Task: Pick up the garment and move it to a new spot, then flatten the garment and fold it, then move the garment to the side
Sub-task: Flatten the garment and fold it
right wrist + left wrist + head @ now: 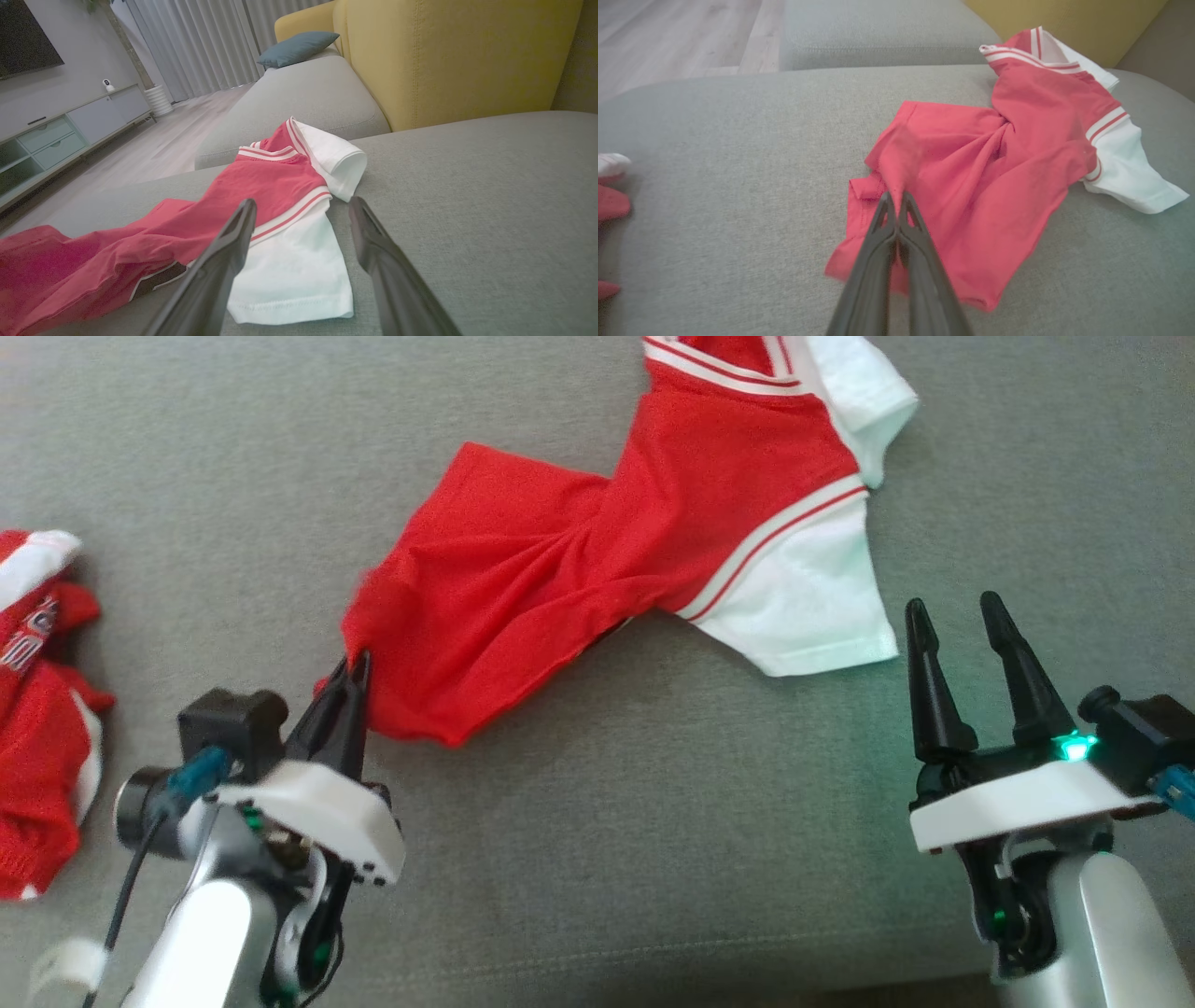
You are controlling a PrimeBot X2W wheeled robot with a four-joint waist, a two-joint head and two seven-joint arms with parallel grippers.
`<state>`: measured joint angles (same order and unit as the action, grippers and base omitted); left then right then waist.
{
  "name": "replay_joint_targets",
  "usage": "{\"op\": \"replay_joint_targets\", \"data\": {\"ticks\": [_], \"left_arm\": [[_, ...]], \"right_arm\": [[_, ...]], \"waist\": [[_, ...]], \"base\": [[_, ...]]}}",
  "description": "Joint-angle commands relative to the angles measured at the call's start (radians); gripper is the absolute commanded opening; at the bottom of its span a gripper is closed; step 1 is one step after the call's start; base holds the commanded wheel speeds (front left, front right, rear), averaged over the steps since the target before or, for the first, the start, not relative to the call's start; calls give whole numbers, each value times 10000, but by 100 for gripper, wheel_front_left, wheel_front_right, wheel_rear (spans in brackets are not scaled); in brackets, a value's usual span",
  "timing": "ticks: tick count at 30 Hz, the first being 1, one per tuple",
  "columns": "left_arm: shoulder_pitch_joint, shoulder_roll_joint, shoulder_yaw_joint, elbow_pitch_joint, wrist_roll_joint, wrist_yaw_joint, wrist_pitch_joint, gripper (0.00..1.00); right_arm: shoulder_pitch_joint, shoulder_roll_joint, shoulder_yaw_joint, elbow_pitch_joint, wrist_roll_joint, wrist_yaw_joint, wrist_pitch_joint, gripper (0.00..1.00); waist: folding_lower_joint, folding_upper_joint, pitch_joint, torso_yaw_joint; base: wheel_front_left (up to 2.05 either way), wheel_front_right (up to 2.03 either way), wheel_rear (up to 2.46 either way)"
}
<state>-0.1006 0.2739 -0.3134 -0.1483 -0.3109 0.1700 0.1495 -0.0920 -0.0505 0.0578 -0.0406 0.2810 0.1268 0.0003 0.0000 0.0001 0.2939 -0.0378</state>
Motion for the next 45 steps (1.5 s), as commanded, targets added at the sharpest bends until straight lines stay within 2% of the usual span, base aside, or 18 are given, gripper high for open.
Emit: {"op": "replay_joint_targets", "data": {"ticks": [1, 6, 9, 10, 11, 12, 13, 18, 19, 20, 22, 24, 35, 45], "left_arm": [[-631, 51, 315, -28, -76, -87, 35, 0], [-1302, -270, 96, 1208, -259, -333, -101, 0], [-1496, -356, 119, 1810, -303, -332, -266, 0], [-1522, -371, 136, 1980, -310, -312, -312, 3], [-1530, -384, 161, 2116, -311, -277, -378, 38], [-1521, -381, 153, 2216, -279, -251, -438, 97], [-1508, -399, 153, 2259, -258, -224, -543, 100], [-1380, -596, 423, 2026, -236, -39, -1890, 100], [-1298, -587, 516, 1863, -90, 43, -2566, 100], [-1298, -587, 516, 1863, -90, 43, -2566, 100], [-1132, -527, 650, 1639, 190, 242, -3420, 100], [-1006, -473, 761, 1506, 364, 382, -3734, 100], [268, -404, 976, 1250, 791, 806, -4081, 100], [517, -472, 907, 1213, 752, 821, -4096, 100]], "right_arm": [[-215, -7, 251, -330, 57, 39, 28, 100], [-261, -4, 303, -271, 110, 39, 15, 100], [-245, -2, 270, -238, 133, 39, -14, 100], [-240, -2, 267, -231, 140, 39, -21, 100], [-235, -1, 264, -224, 146, 39, -28, 100], [-227, -1, 257, -216, 147, 39, -34, 100], [-215, -1, 233, -213, 142, 39, -43, 100], [-196, -4, 146, -344, 73, 39, -74, 100], [-198, -47, 131, -441, -73, 39, -48, 100], [-198, -47, 131, -441, -73, 39, -48, 100], [-171, -133, 122, -594, -324, 39, 26, 100], [-120, -156, 113, -702, -436, 39, 92, 100], [461, -210, 147, -1001, -720, 39, 412, 100], [594, -178, 166, -1066, -690, 39, 506, 100]], "waist": [[0, -1, 37, -157], [0, -1, 77, -525], [0, -1, 78, -664], [0, -1, 76, -688], [0, -1, 69, -706], [0, -1, 54, -711], [0, -1, 36, -700], [0, -1, -164, -513], [0, -1, -266, -416], [0, -1, -266, -416], [0, -1, -435, -276], [0, -1, -530, -179], [0, -1, -1049, 71], [0, -1, -1131, 83]], "base": [[0, 0, 0], [0, 0, 0], [0, 0, 0], [0, 0, 0], [0, 0, 0], [0, 0, 0], [0, 0, 0], [0, 0, 0], [0, 0, 0], [0, 0, 0], [0, 0, 0], [0, 0, 0], [0, 0, 0], [0, 0, 0]]}}
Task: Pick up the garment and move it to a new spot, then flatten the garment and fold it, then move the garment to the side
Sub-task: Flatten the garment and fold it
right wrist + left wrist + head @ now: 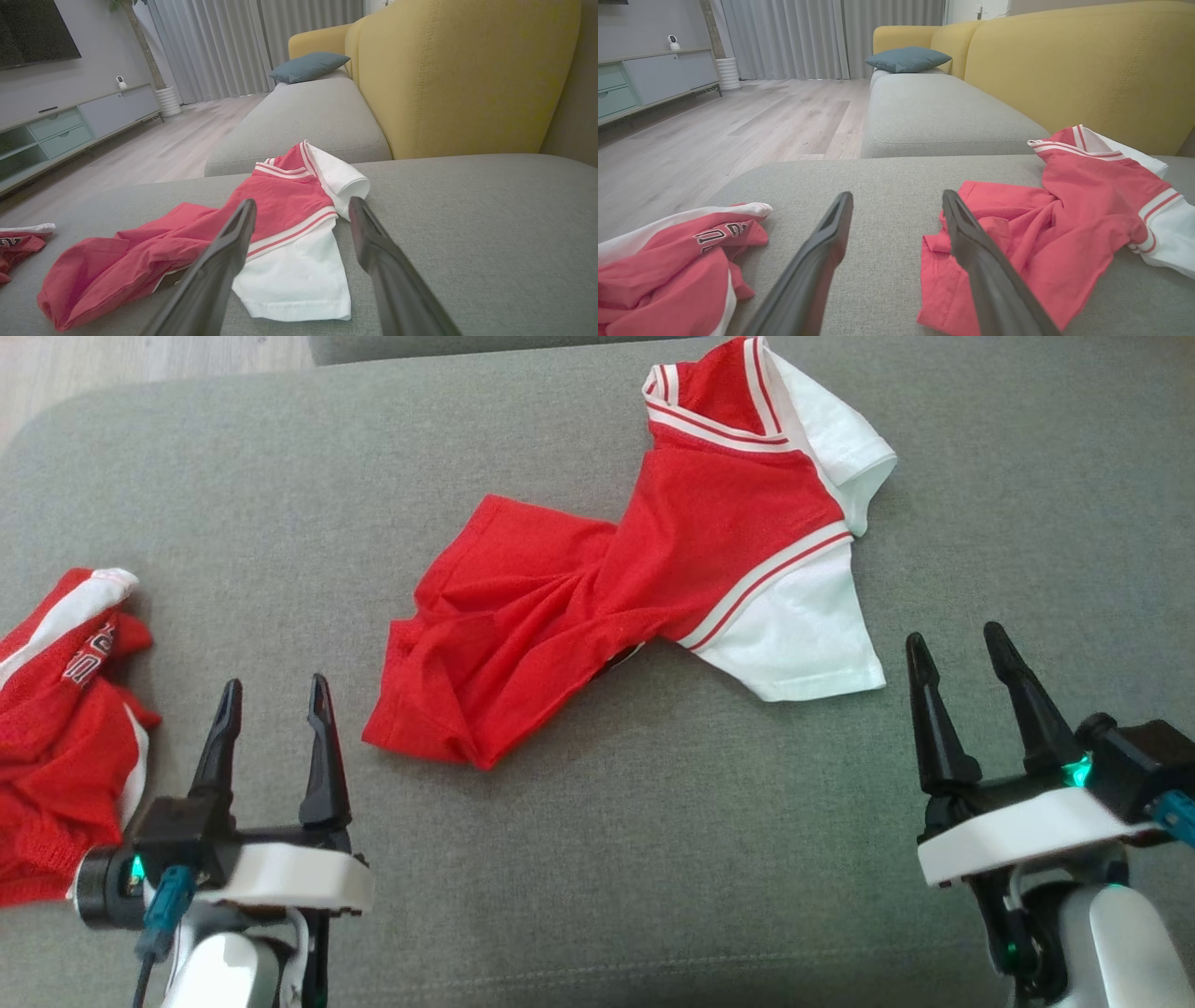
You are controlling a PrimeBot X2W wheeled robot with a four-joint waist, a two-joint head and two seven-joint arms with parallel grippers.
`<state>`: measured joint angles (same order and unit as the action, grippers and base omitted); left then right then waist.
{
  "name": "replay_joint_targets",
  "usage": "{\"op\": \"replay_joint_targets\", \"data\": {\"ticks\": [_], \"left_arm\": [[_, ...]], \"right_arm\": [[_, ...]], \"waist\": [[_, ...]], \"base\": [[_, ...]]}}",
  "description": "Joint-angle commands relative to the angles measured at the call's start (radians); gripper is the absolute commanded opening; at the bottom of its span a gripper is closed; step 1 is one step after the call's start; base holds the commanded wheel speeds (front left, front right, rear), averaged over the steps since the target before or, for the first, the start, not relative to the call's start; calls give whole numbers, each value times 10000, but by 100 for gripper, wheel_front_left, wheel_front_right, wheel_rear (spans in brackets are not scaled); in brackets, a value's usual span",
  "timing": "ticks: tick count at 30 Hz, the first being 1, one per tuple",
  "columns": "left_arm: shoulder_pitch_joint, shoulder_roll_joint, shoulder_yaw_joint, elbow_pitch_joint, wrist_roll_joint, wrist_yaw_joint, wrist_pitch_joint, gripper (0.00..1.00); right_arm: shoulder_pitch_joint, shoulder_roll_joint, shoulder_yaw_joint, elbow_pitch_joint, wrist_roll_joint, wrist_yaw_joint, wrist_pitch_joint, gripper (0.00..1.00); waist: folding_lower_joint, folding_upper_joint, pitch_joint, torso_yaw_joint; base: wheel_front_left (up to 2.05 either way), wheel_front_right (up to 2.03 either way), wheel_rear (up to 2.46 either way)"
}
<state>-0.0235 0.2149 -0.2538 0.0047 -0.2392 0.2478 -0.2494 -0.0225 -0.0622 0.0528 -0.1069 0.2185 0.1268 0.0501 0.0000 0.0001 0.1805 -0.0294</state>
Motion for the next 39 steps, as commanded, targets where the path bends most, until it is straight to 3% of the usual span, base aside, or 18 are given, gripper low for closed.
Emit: {"op": "replay_joint_targets", "data": {"ticks": [1, 12, 21, 33, 34, 35, 36, 39], "left_arm": [[-256, 114, 308, -301, 20, 36, -108, 100], [-636, 173, 42, -163, -7, -197, 213, 100], [-2062, 135, -412, 851, -1016, -1223, 2649, 100], [-2273, 272, -335, 1229, -1816, -1317, 4391, 100], [-2286, 266, -322, 1257, -1871, -1328, 4426, 87], [-2305, 297, -346, 1288, -1869, -1358, 4454, 22], [-2323, 308, -353, 1317, -1893, -1385, 4469, 0], [-2380, 373, -342, 1325, -1799, -1362, 4321, 0]], "right_arm": [[-100, -58, 215, -409, -58, 39, 9, 100], [-137, -19, 170, -474, -7, 39, 42, 100], [-374, 17, 288, -404, 63, 39, 66, 100], [-544, 50, 277, -265, 159, 39, -3, 100], [-562, 52, 286, -257, 167, 39, -9, 100], [-578, 54, 289, -248, 173, 39, -19, 100], [-588, 56, 282, -238, 177, 39, -29, 100], [-599, 60, 267, -217, 181, 39, -50, 100]], "waist": [[0, -1, 3, -5], [0, -1, 256, -23], [0, -1, 730, -86], [0, -1, 1050, -292], [0, -1, 1070, -308], [0, -1, 1085, -322], [0, -1, 1098, -330], [0, -1, 1114, -340]], "base": [[0, 0, 0], [0, 0, 0], [0, 0, 0], [0, 0, 0], [0, 0, 0], [0, 0, 0], [0, 0, 0], [0, 0, 0]]}}
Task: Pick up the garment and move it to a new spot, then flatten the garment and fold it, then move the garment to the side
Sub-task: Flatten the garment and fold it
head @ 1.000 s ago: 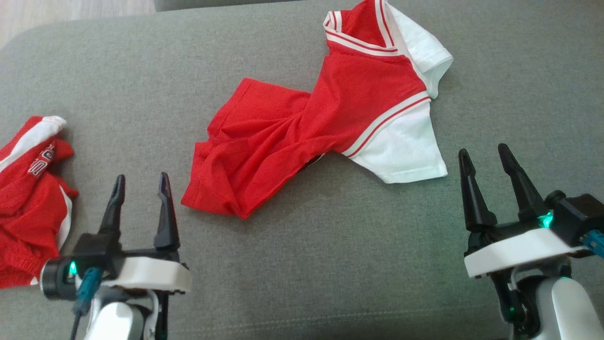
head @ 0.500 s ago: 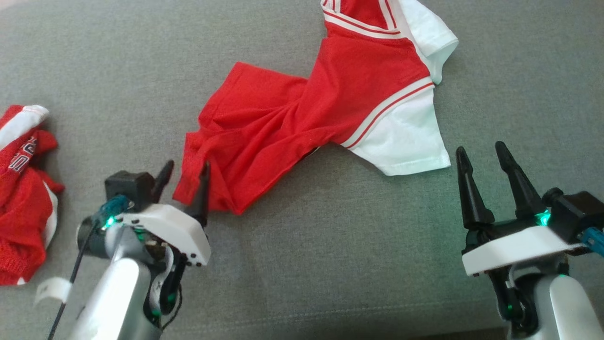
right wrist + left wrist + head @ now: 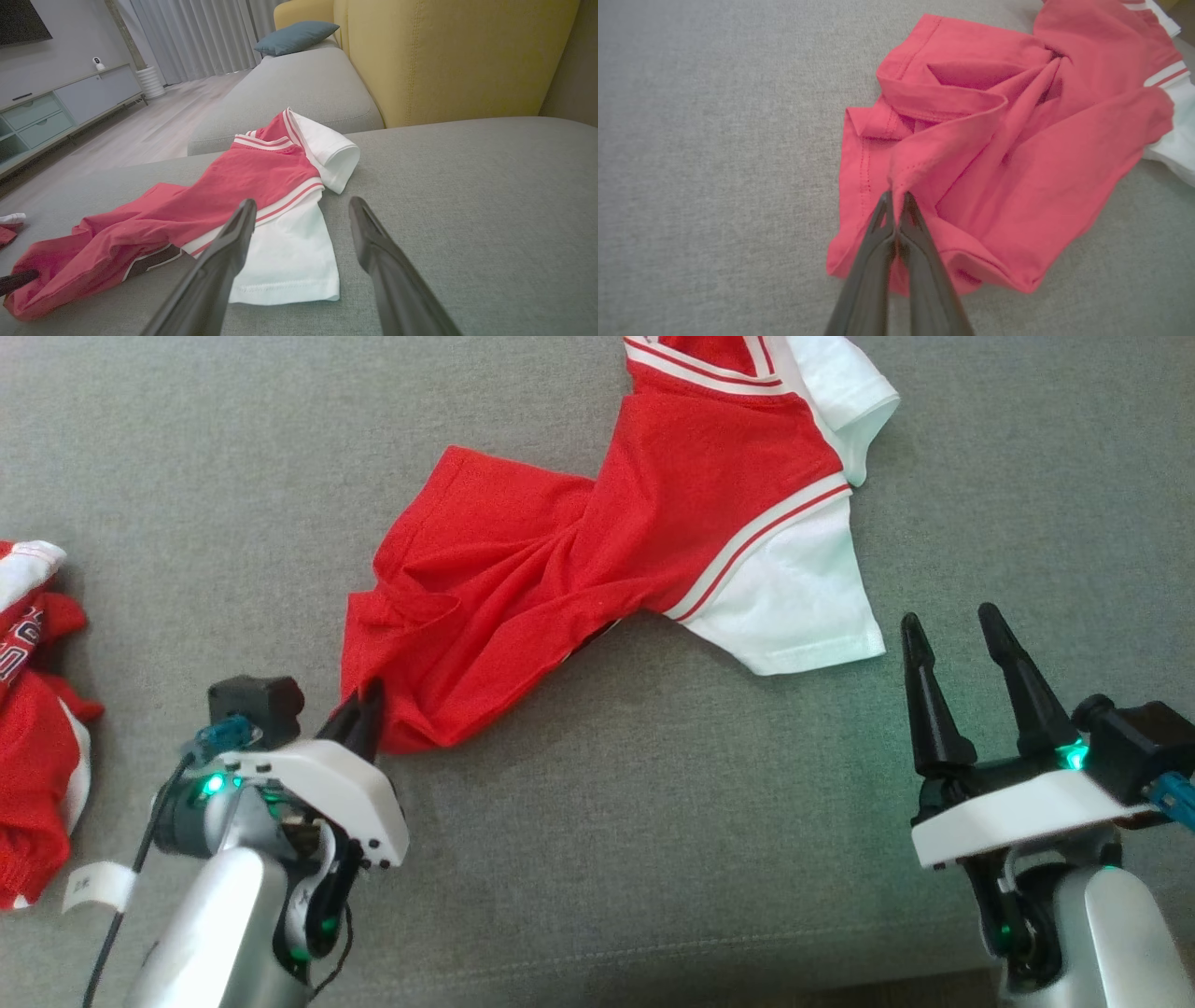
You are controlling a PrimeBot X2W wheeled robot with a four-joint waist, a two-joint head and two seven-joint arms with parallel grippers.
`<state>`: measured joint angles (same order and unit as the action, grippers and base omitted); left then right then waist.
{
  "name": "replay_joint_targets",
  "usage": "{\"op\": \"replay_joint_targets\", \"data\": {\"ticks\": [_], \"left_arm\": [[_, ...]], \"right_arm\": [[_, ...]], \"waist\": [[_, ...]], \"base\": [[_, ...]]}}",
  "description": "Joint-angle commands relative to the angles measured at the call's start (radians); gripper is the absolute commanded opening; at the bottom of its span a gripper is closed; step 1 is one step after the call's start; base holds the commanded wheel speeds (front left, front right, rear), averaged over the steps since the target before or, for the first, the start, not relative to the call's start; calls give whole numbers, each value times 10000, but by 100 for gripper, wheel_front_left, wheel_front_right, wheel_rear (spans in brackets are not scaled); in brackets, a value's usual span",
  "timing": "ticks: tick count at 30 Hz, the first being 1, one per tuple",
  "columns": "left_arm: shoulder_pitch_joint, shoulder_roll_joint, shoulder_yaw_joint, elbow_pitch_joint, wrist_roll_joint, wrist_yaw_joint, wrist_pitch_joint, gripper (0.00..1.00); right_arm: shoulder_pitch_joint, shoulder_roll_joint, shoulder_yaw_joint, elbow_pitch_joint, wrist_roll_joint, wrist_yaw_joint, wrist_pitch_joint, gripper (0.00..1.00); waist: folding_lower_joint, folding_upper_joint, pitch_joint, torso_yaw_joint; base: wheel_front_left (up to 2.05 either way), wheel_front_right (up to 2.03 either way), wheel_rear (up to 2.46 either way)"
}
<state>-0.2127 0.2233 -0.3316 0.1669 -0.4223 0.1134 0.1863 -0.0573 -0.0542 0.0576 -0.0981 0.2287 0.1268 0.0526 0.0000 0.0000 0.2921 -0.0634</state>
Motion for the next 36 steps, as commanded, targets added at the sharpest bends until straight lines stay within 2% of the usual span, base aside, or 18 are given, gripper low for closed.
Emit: {"op": "replay_joint_targets", "data": {"ticks": [1, 7, 14, 24, 25, 26, 27, 31, 36], "left_arm": [[-508, 313, 439, -307, 85, 5, -121, 0], [-365, 354, 439, -634, 272, 224, -436, 0], [-241, 316, 325, -1237, 535, 482, -737, 0], [-577, 124, 140, -1321, 616, 418, -1280, 0], [-595, 101, 138, -1321, 593, 386, -1386, 0], [-597, 80, 148, -1316, 562, 361, -1489, 0], [-594, 90, 166, -1306, 557, 351, -1587, 0], [-502, 161, 364, -1400, 598, 427, -2234, 0], [-440, 407, 592, -2099, 852, 609, -2794, 0]], "right_arm": [[-250, -19, 200, -289, 81, 39, -84, 100], [-302, -91, 4, 98, -2, 39, -3, 100], [-931, -646, -33, 1492, 163, 39, 689, 100], [-2206, -1069, 472, 3652, 545, 39, 1713, 100], [-2238, -1031, 468, 3821, 636, 39, 1820, 96], [-2251, -1000, 469, 3943, 689, 39, 1921, 15], [-2259, -967, 440, 4028, 746, 39, 1968, 0], [-2147, -923, 423, 3664, 1202, 39, 1523, 0], [-2008, -1151, 102, 2096, 1348, 39, 581, 0]], "waist": [[0, 0, -2, 2], [0, 0, -82, 77], [0, 0, 151, 430], [0, 0, 610, 880], [0, 0, 611, 900], [0, 0, 600, 912], [0, 0, 585, 915], [0, 0, 283, 860], [0, 0, -211, 717]], "base": [[0, 0, 0], [0, 0, 0], [0, 0, 0], [0, 0, 0], [0, 0, 0], [0, 0, 0], [0, 0, 0], [0, 0, 0], [0, 0, 0]]}}
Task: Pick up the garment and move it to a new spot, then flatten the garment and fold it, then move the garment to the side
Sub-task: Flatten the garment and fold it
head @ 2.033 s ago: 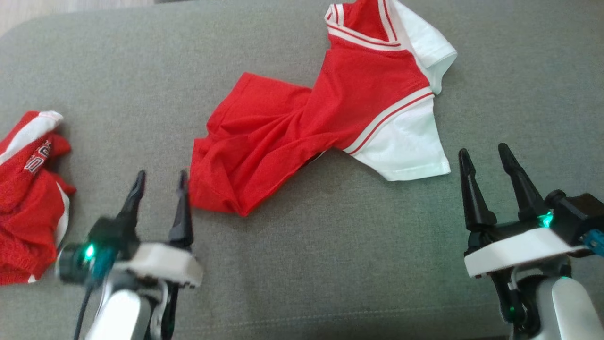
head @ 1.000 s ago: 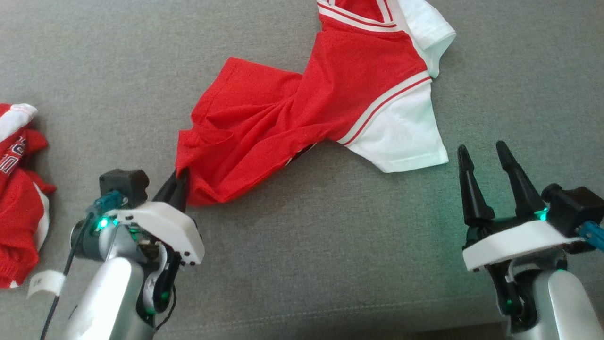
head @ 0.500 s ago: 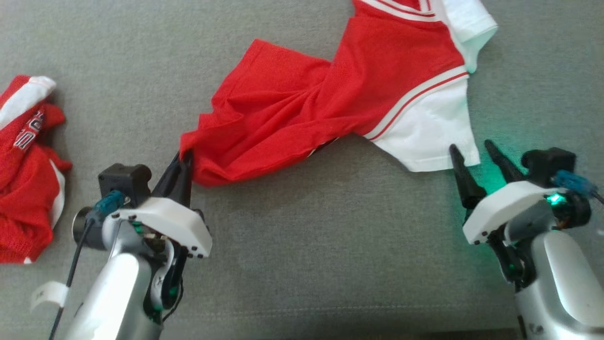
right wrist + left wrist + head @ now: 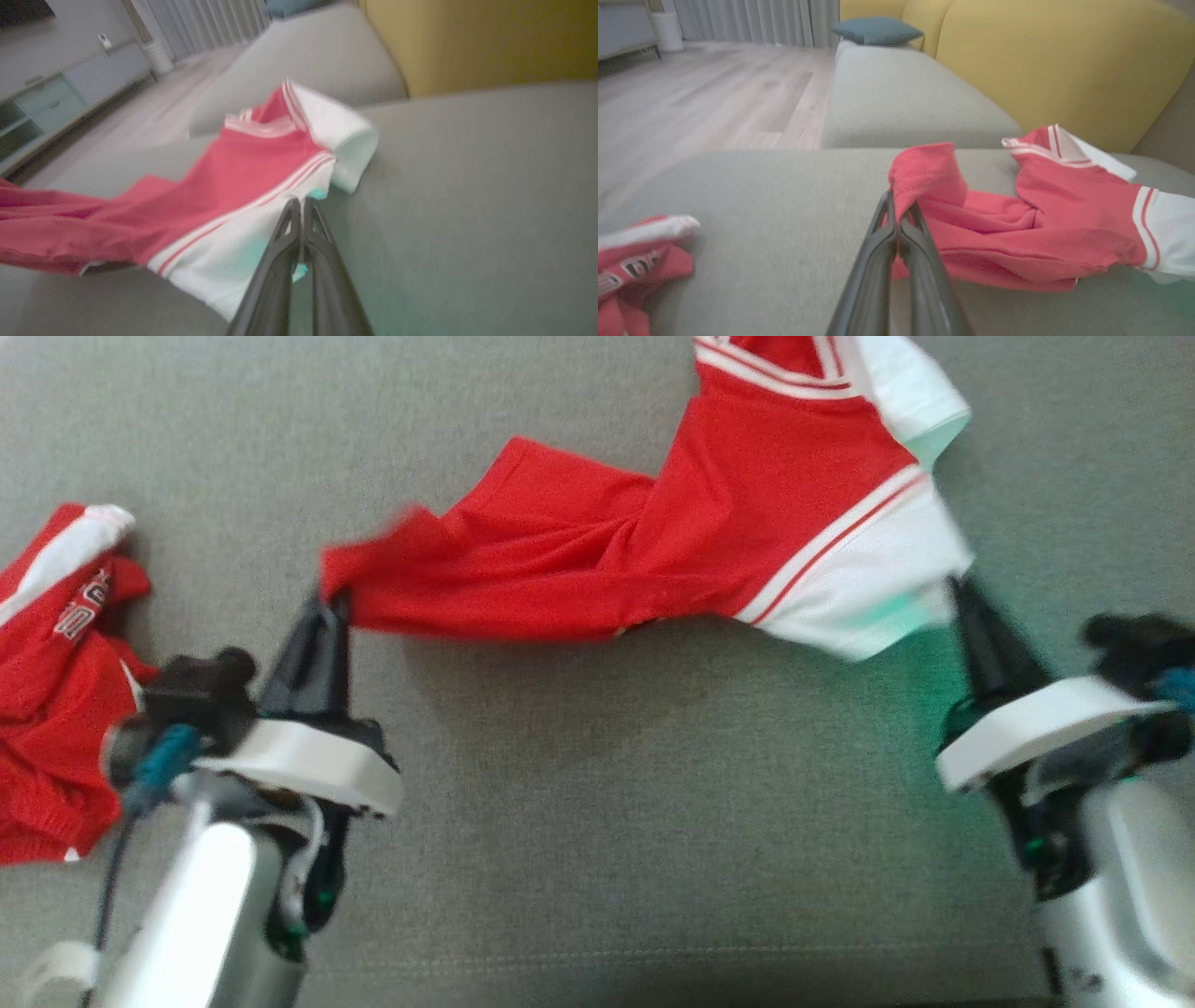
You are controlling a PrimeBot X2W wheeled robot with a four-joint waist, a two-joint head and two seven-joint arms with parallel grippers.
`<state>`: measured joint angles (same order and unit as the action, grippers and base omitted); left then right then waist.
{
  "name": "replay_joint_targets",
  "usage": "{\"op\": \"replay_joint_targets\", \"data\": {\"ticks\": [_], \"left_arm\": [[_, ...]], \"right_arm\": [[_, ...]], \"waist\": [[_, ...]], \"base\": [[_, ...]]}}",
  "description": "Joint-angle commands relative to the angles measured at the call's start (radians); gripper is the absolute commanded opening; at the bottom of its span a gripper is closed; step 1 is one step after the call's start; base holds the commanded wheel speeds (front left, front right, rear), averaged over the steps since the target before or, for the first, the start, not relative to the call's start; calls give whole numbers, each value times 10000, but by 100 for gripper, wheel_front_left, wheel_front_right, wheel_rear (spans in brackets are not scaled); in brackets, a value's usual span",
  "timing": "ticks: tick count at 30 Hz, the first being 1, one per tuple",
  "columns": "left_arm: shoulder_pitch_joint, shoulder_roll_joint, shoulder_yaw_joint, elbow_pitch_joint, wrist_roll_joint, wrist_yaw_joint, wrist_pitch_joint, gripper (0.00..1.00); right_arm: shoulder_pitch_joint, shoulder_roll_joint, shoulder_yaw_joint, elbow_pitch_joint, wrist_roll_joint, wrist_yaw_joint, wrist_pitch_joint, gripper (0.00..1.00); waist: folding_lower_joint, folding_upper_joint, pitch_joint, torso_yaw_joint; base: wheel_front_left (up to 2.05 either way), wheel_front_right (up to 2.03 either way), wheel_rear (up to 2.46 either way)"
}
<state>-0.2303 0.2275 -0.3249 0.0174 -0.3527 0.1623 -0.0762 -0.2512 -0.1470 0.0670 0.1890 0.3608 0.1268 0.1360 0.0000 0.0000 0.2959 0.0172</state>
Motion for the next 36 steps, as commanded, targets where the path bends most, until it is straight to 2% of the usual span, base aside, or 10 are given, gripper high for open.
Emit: {"op": "replay_joint_targets", "data": {"ticks": [1, 7, 8, 14, 17, 20, 24, 28, 32, 36], "left_arm": [[-285, 419, 569, -847, 222, 171, -230, 0], [-701, 802, 1011, -2619, 611, 487, -473, 0], [-701, 802, 1011, -2619, 611, 487, -473, 0], [-1567, 1152, 1302, -4356, 959, 624, -171, 0], [-2149, 1313, 1352, -4970, 1091, 610, 214, 0], [-2661, 1411, 1332, -5236, 1132, 578, 690, 0], [-3200, 1383, 1214, -4995, 971, 478, 1170, 0], [-3776, 1162, 1083, -3960, 571, 276, 1261, 0], [-4735, 737, 970, -2227, 170, -34, 811, 0], [-6214, 263, 969, 236, -97, -454, -148, 0]], "right_arm": [[-47, -285, -103, -1192, 5, 39, -392, 0], [-221, -646, -834, -3812, -269, 39, -604, 0], [-221, -646, -834, -3812, -269, 39, -604, 0], [-1008, -1163, -1521, -6257, -603, 39, 59, 0], [-1462, -1337, -1782, -7013, -617, 39, 563, 0], [-1888, -1489, -1943, -7263, -478, 39, 972, 0], [-2354, -1588, -1973, -6957, -223, 39, 1278, 0], [-2858, -1657, -1628, -6070, 165, 39, 1275, 0], [-3972, -1805, -1032, -4630, 524, 39, 911, 0], [-5811, -1773, -127, -2628, 863, 39, 128, 0]], "waist": [[0, 0, -356, -104], [0, 0, -1103, -246], [0, 0, -1103, -246], [0, 0, -1694, -339], [0, 0, -1882, -363], [0, 0, -1942, -402], [0, 0, -1876, -434], [0, 0, -1681, -454], [0, 0, -1378, -448], [0, 0, -1166, -507]], "base": [[0, 0, 0], [0, 0, 0], [0, 0, 0], [0, 0, 0], [0, 0, 0], [0, 0, 0], [0, 0, 0], [0, 0, 0], [0, 0, 0], [0, 0, 0]]}}
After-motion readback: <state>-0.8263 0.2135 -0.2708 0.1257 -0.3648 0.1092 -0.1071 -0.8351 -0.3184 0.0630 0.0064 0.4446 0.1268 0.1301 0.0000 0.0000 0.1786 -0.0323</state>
